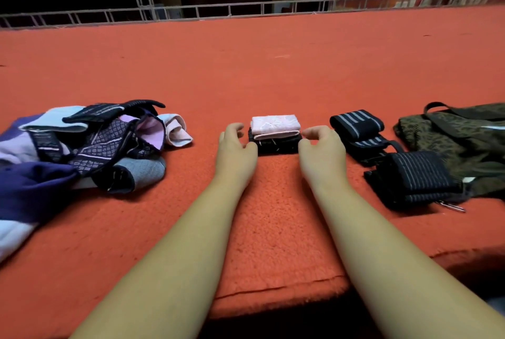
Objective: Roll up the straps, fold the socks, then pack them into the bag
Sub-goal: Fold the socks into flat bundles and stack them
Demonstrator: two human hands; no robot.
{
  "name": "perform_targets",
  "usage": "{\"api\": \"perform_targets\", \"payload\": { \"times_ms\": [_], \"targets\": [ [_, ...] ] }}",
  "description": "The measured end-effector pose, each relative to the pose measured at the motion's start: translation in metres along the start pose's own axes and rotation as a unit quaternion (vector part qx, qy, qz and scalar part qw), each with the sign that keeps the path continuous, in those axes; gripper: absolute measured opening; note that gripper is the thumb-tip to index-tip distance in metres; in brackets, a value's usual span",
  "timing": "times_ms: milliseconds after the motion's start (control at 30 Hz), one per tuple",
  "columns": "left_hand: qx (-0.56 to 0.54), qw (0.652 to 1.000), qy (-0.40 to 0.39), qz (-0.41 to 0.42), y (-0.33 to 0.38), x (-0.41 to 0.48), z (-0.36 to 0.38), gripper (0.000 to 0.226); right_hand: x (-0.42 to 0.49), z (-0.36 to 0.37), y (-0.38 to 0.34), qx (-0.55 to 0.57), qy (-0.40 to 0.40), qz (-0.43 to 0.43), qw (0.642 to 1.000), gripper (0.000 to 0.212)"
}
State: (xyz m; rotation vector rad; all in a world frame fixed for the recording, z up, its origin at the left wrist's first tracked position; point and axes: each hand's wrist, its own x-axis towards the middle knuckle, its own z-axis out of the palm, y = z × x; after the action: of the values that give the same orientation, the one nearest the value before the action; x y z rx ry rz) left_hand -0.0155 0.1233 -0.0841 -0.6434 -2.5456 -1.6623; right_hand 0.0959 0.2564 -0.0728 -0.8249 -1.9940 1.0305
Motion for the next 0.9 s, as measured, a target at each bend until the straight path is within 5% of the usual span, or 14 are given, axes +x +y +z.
{"api": "perform_targets", "payload": {
  "times_ms": [233,433,667,900],
  "targets": [
    [0.03,0.996,-0.002,-0.085,0.008,-0.031,-0.053,0.04,-0.05,-0.011,-0.047,0.016,-0.018,-0.041,0.999,0.016],
    [0.01,0.994,0.03,-0.101,0.002,-0.087,-0.119,0.025,-0.114,0.012,-0.081,0.078,-0.137,-0.026,0.987,0.02],
    [0.152,0.983,0.094,-0.03,-0.054,-0.134,-0.18,0.03,-0.159,0.025,-0.054,-0.005,-0.206,-0.118,0.971,0.019],
    [0.227,0.973,0.048,-0.002,-0.079,-0.11,-0.188,0.051,-0.16,0.028,-0.055,-0.028,-0.225,-0.137,0.964,0.017]
  ]
}}
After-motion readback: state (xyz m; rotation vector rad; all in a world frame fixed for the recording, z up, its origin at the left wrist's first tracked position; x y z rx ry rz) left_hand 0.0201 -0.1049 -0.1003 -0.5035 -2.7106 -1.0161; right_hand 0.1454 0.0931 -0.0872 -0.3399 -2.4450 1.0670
